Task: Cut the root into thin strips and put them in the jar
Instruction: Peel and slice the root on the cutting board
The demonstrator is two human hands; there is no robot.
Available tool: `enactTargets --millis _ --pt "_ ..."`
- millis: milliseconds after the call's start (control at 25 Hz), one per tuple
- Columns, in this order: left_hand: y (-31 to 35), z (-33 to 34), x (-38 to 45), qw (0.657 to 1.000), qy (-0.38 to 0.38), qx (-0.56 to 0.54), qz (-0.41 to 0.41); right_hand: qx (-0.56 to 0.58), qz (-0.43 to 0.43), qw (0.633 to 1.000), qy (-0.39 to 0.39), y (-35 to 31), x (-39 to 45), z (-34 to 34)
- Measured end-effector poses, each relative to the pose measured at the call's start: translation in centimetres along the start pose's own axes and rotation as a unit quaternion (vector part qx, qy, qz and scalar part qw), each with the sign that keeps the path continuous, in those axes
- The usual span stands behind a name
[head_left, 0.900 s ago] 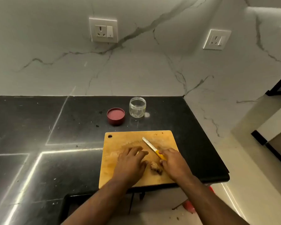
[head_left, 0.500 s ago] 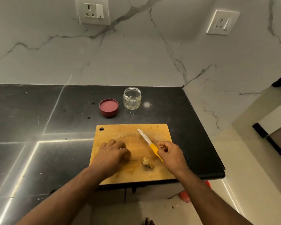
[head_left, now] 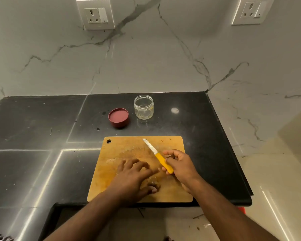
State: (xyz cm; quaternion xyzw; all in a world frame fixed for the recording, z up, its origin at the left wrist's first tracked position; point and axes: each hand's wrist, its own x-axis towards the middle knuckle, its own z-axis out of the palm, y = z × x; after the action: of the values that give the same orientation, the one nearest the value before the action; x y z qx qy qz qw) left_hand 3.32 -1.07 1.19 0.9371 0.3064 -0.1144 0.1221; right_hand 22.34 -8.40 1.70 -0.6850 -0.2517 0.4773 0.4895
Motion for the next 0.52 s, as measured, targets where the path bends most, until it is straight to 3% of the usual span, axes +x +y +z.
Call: enactTargets --millis 120,280,520 --pt "-0.4 0.1 0.4 0.999 0.042 -0.032 -0.011 0.023 0.008 0.999 -0.028 -0.2 0.2 -0.8" --pt "-2.1 -1.5 2.0 0.953 0.153 -0.246 -0.095 0.055 0.047 0.994 -0.08 -1.0 0.3 -2.1" --pt "-4.4 -2.0 5.2 0.95 0.077 -0.255 -0.162 0.014 0.078 0.993 -0.083 -1.3 -0.5 -3.8"
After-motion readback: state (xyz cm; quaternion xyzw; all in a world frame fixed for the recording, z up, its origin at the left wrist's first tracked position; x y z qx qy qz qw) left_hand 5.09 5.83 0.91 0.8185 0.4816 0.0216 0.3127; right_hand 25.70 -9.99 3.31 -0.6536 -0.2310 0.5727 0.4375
